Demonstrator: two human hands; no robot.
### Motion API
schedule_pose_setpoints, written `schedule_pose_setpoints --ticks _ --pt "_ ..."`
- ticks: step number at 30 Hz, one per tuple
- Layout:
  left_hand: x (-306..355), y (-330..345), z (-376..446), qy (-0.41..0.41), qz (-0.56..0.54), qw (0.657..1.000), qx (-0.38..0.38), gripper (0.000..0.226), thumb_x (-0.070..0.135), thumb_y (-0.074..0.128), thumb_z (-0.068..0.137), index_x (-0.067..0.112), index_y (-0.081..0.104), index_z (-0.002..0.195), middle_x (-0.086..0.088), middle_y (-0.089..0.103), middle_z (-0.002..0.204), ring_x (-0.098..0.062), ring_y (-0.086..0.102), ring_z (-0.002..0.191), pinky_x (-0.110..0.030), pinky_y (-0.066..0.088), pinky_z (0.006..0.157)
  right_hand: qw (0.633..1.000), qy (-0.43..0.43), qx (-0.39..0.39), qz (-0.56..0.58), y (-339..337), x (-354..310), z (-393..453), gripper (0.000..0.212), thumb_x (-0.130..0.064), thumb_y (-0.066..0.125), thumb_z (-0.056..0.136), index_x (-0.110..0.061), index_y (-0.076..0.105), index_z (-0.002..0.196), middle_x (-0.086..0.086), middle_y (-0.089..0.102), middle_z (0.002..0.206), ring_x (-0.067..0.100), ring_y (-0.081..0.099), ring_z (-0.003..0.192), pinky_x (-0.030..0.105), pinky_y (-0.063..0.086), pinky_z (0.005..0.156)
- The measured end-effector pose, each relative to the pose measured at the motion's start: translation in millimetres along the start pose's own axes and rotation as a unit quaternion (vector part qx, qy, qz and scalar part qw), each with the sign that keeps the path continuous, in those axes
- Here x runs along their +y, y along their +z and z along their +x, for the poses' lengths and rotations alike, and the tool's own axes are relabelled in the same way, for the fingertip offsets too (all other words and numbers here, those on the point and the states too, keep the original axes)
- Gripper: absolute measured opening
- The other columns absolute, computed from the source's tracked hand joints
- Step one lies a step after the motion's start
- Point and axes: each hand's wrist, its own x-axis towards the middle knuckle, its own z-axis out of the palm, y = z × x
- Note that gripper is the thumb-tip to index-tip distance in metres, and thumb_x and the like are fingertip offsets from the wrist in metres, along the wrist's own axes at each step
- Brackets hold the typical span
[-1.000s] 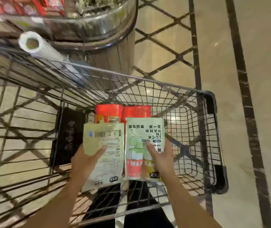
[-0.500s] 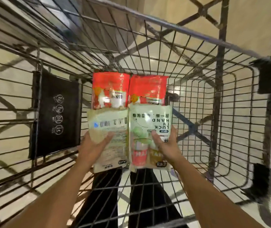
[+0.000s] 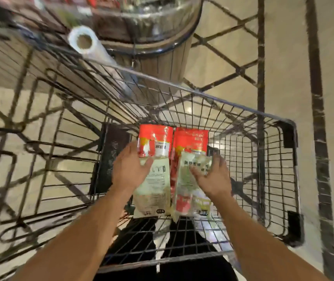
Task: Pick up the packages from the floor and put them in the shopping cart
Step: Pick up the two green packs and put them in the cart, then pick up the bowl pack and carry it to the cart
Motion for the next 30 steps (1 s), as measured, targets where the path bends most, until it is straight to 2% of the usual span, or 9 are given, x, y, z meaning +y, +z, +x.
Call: schedule_pose_setpoints --ticks 2,6,9,10,13,17,20,23,30 --pt "13.7 -41.6 -6.9 0.044 0.032 0.998 0.034 0.065 0.053 0.067 0.093 0.004 0.059 0.135 -0.02 0.067 0.126 -0.042 0.064 0.116 -0.046 0.051 0.093 0.996 -0.077 0.008 -0.04 -28.1 -30.0 -5.0 0.11 -0.087 0.04 0.084 -0.024 0.006 0.167 0.014 0.011 0.174 0.037 0.01 0.16 0.054 0.019 0.127" --pt "33.5 -130.8 -25.0 0.084 0.117 0.985 0.097 0.072 0.059 0.06 0.096 0.012 0.053 0.15 -0.014 0.052 0.155 -0.035 0.051 0.139 -0.045 0.04 0.112 0.967 -0.228 0.079 -0.088 -97.1 -91.7 -17.7 0.093 -0.076 0.05 0.091 -0.028 0.019 0.165 0.01 0.022 0.171 0.033 0.022 0.157 0.05 0.028 0.123" --pt "20.9 -181.8 -44.0 0.092 0.148 0.963 0.207 0.082 0.07 0.046 0.092 0.008 0.066 0.141 -0.019 0.06 0.148 -0.036 0.06 0.133 -0.051 0.047 0.11 0.93 -0.321 0.118 -0.135 -147.1 -136.0 -39.8 0.088 -0.078 0.046 0.091 -0.031 0.025 0.163 0.005 0.029 0.169 0.032 0.027 0.154 0.051 0.032 0.121" --pt "17.9 -199.2 -52.4 0.086 0.146 0.959 0.229 0.085 0.073 0.041 0.092 0.008 0.065 0.142 -0.018 0.06 0.149 -0.036 0.059 0.135 -0.052 0.045 0.112 0.917 -0.349 0.127 -0.147 -161.7 -150.8 -50.1 0.089 -0.081 0.041 0.09 -0.032 0.026 0.163 0.004 0.031 0.168 0.033 0.028 0.153 0.052 0.034 0.119" --pt "18.8 -258.1 -91.2 0.012 0.156 0.961 0.229 0.081 0.074 0.036 0.097 0.024 0.039 0.162 -0.003 0.033 0.17 -0.025 0.031 0.156 -0.044 0.021 0.127 0.878 -0.413 0.151 -0.19 -198.4 -197.2 -83.9 0.095 -0.089 0.024 0.085 -0.034 0.023 0.163 0.0 0.031 0.169 0.035 0.03 0.152 0.053 0.038 0.115" --pt "-5.7 -322.0 -144.6 -0.006 0.181 0.927 0.33 0.083 0.074 0.033 0.095 0.021 0.048 0.157 -0.007 0.042 0.165 -0.028 0.04 0.151 -0.048 0.031 0.121 0.835 -0.479 0.172 -0.211 -227.4 -259.5 -133.7 0.094 -0.089 0.022 0.086 -0.036 0.019 0.164 0.001 0.03 0.169 0.036 0.028 0.153 0.057 0.037 0.116" --pt "-40.6 -365.1 -183.1 -0.02 0.196 0.894 0.401 0.086 0.074 0.036 0.089 0.014 0.064 0.144 -0.014 0.059 0.151 -0.034 0.057 0.136 -0.054 0.044 0.11 0.792 -0.534 0.196 -0.221 -234.5 -308.2 -182.3 0.092 -0.086 0.024 0.087 -0.035 0.022 0.164 0.001 0.033 0.168 0.036 0.03 0.152 0.055 0.036 0.116" --pt "-78.8 -406.7 -226.0 -0.055 0.201 0.88 0.427 0.082 0.07 0.043 0.087 0.009 0.069 0.136 -0.018 0.066 0.14 -0.038 0.062 0.127 -0.057 0.05 0.102 0.751 -0.592 0.21 -0.205 -227.0 -357.5 -233.1 0.092 -0.086 0.023 0.085 -0.036 0.027 0.162 0.0 0.038 0.164 0.037 0.034 0.149 0.057 0.036 0.114" --pt "-175.5 -464.3 -327.7 -0.187 0.177 0.85 0.46 0.077 0.069 0.056 0.092 0.022 0.051 0.152 -0.01 0.051 0.158 -0.033 0.046 0.145 -0.055 0.036 0.118 0.672 -0.675 0.22 -0.21 -153.5 -468.5 -348.0 0.087 -0.083 0.031 0.09 -0.036 0.024 0.163 0.0 0.034 0.167 0.035 0.033 0.15 0.057 0.035 0.113"
